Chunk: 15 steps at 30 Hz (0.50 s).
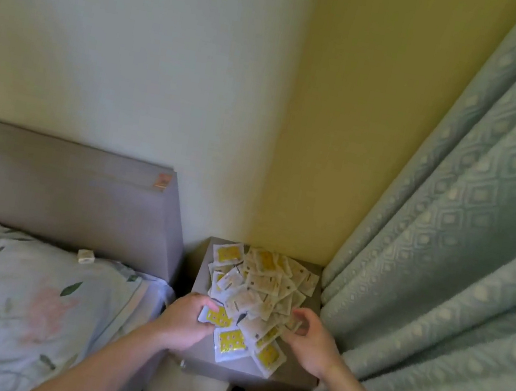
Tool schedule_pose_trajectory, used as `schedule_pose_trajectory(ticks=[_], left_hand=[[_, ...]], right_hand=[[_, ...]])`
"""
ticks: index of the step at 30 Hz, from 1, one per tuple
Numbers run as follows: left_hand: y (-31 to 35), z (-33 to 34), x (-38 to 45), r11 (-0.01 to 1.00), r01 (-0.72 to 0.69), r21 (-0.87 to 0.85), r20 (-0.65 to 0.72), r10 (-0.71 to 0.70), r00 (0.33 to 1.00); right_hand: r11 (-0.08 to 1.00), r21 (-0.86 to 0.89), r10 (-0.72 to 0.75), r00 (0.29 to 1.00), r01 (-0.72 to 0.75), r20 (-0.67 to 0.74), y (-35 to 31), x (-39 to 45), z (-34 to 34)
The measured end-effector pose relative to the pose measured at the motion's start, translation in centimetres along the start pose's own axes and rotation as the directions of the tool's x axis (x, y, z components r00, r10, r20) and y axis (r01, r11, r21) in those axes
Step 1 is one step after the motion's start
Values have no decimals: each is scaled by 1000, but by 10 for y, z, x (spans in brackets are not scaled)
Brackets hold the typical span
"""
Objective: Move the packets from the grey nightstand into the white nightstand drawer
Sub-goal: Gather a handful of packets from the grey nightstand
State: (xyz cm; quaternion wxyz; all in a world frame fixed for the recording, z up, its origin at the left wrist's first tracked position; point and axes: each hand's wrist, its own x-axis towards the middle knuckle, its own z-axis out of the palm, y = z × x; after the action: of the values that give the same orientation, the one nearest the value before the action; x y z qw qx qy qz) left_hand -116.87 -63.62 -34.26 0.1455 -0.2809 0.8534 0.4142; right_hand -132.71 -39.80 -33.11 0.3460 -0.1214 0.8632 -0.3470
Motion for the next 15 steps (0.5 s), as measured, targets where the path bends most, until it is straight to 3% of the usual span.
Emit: schedule_pose_trajectory(ticks=[9, 15], left_hand=[[-29, 23, 137, 989, 139, 43, 54, -141, 989], [-66, 87, 237, 984, 158, 79, 84, -165, 983]], right_hand=[[986, -3, 167, 985, -167, 43, 9, 167, 12], [969, 7, 245, 965, -246, -94, 44, 259, 56]])
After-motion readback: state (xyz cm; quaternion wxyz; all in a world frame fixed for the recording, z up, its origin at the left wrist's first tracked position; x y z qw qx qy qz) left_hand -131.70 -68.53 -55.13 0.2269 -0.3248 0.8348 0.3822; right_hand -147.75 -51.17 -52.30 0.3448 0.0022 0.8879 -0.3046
